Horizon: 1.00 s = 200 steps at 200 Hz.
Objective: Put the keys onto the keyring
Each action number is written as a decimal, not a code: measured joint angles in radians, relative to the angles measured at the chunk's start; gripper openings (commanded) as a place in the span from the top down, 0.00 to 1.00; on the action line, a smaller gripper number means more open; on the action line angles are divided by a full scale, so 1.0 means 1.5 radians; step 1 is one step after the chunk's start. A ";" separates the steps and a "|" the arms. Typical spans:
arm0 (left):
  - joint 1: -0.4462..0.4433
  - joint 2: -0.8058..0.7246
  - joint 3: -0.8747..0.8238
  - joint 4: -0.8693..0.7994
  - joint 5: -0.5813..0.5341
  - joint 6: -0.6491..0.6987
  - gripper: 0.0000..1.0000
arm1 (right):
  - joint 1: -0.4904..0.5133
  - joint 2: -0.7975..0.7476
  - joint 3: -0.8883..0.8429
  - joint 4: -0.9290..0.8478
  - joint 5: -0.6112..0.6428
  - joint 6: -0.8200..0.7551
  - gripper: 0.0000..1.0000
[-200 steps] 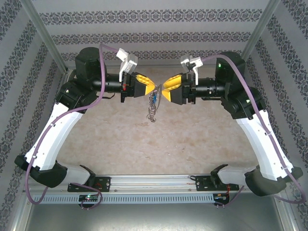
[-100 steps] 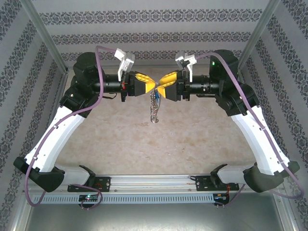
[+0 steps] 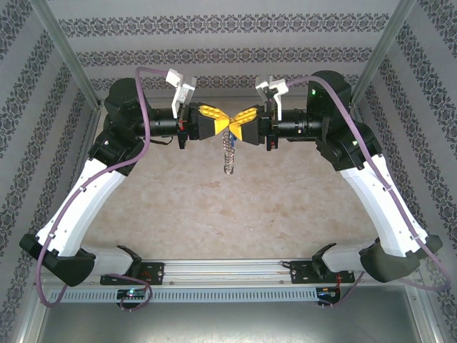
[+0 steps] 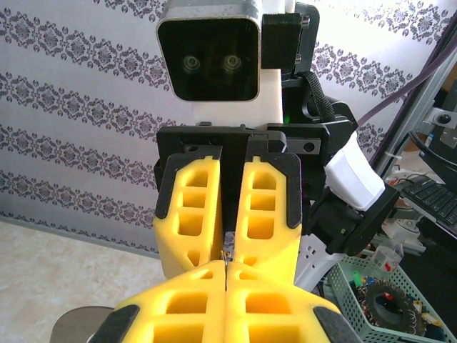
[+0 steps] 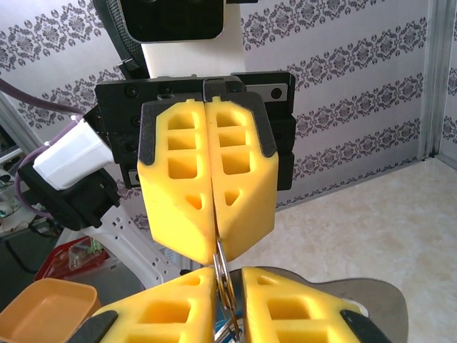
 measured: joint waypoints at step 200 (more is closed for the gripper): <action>-0.064 0.085 0.280 -0.658 -0.187 0.447 0.64 | 0.122 0.088 0.172 -0.483 0.279 -0.291 1.00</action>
